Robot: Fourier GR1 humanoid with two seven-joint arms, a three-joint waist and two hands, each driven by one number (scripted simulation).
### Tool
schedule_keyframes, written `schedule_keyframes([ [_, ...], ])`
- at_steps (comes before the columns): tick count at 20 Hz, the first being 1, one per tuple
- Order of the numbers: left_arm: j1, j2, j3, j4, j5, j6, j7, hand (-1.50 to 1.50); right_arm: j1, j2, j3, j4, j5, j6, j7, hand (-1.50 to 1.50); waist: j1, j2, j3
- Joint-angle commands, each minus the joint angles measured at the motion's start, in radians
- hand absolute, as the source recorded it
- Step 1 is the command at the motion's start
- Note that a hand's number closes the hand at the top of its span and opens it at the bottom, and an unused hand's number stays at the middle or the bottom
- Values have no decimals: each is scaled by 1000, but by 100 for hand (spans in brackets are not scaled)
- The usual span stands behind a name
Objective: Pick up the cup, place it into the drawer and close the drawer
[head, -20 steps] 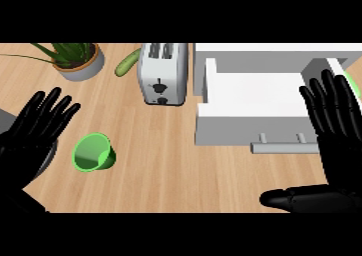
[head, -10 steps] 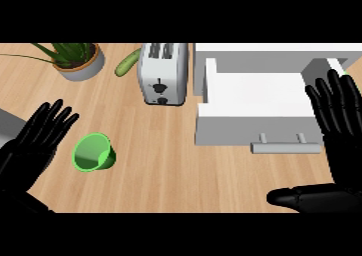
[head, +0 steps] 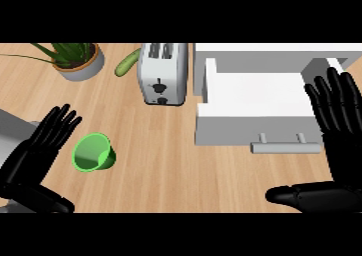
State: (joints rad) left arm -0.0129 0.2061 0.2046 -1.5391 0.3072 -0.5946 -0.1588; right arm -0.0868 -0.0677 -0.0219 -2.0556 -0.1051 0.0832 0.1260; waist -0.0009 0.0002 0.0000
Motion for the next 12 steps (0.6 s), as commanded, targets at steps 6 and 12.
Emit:
schedule_keyframes([
  [6, -101, 44, 32, 301, -139, -33, -192, -150, 44, -2, 19, -70, -32, 31, 39, -150, -3, 0, 0],
  [12, -149, 98, 52, 554, -230, -70, -383, -150, -16, -10, -12, -18, -23, 12, 43, -150, -4, 1, -1],
])
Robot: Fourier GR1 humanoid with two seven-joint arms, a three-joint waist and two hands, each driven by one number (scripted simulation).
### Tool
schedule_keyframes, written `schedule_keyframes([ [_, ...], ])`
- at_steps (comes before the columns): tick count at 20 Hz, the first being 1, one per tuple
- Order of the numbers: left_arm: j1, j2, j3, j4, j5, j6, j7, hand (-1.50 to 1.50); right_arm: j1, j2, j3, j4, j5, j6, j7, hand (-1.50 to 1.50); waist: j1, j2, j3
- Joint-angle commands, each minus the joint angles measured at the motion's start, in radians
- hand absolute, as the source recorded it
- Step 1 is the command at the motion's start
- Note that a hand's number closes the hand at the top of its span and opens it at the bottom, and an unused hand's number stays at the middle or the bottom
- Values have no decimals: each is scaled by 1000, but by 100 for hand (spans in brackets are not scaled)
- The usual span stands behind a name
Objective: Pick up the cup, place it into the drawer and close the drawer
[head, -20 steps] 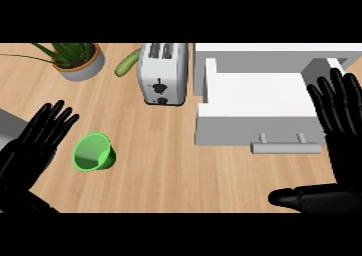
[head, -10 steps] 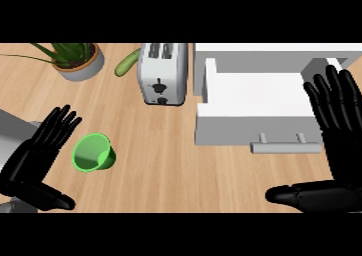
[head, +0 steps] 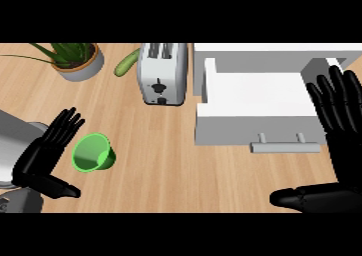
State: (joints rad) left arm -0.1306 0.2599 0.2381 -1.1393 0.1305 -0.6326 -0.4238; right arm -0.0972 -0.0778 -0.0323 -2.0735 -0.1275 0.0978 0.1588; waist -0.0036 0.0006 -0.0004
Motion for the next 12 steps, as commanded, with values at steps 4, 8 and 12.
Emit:
schedule_keyframes([
  [4, -35, -12, -34, 175, -100, 20, -155, -150, 31, 30, 43, -9, 45, -8, -43, -150, 0, 0, 0],
  [8, -55, 10, -25, 327, -137, 33, -284, -150, 4, -13, -15, -25, -26, 20, 13, -150, -3, 1, 0],
  [12, -159, 77, 0, 513, -148, 11, -377, -150, -7, 16, 28, -9, 14, 0, 7, -150, -7, 3, -1],
])
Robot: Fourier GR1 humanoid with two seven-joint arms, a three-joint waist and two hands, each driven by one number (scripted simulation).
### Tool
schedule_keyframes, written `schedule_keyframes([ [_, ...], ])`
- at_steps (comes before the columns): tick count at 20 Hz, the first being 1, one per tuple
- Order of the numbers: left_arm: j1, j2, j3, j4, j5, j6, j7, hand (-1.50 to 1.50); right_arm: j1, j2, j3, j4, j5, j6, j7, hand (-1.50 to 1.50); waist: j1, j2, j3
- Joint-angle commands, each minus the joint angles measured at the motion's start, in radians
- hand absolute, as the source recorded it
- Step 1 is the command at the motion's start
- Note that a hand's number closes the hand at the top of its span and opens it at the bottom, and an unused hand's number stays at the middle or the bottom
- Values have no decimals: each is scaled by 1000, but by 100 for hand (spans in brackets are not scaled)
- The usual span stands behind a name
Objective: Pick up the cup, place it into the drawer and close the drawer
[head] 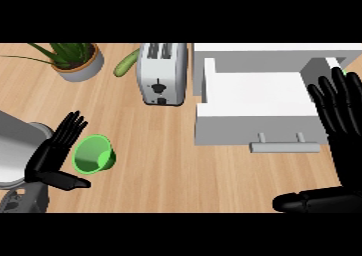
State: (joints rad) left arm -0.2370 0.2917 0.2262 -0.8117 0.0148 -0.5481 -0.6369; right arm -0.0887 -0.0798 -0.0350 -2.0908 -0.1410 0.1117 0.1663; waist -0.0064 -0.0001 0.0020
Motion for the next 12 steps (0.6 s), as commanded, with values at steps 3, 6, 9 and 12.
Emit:
schedule_keyframes([
  [3, -63, 17, -18, 237, -69, -22, -217, -150, 4, 7, 4, 39, 1, 16, -40, -150, -3, 4, -3],
  [6, -142, 35, -7, 335, -67, -15, -229, -150, -89, 15, 9, 68, 9, -24, 19, -150, -7, 6, -4],
  [9, -112, 18, -33, 322, -77, -4, -245, -150, 27, 22, 48, -36, 33, -6, 2, -150, -6, 3, -3],
  [12, -75, 30, -58, 318, -92, -25, -294, -150, -86, -28, -39, 31, -34, 6, 50, -150, 1, 3, -3],
])
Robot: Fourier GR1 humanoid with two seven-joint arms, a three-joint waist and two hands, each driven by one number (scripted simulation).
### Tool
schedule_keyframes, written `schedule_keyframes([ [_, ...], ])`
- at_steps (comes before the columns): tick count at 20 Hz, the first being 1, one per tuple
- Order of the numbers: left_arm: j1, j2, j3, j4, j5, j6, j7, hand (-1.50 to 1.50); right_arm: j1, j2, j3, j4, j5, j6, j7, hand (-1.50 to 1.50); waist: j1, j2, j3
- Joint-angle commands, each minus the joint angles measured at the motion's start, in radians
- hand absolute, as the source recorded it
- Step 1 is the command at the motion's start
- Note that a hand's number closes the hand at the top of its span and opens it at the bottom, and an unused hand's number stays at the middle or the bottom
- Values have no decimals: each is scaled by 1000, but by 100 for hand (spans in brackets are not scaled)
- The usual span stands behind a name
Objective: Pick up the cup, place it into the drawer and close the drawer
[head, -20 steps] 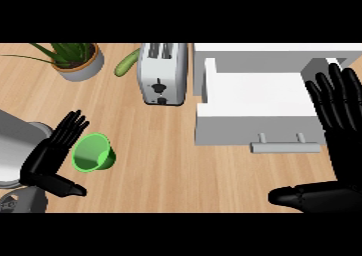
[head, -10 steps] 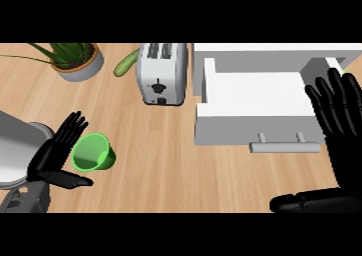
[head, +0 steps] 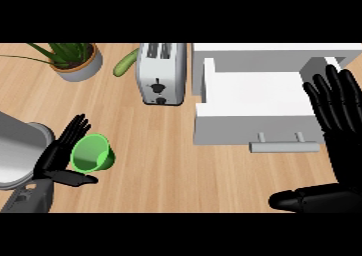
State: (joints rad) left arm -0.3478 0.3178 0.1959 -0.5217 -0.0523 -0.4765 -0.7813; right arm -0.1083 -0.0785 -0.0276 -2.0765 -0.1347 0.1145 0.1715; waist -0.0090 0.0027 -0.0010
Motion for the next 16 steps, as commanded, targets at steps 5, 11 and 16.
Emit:
schedule_keyframes([
  [5, -8, 4, -37, 83, -24, -114, -172, -150, 11, -9, -22, 0, -34, 19, -4, -150, 0, 0, 0],
  [11, -101, -35, -17, 180, -2, -71, -162, -150, 33, -10, 6, -95, -35, 10, 65, -150, -16, 3, -2],
  [16, -90, -45, -22, 159, 25, -125, -149, -150, -7, -15, -24, -45, -47, 11, 43, -150, -3, 1, -1],
])
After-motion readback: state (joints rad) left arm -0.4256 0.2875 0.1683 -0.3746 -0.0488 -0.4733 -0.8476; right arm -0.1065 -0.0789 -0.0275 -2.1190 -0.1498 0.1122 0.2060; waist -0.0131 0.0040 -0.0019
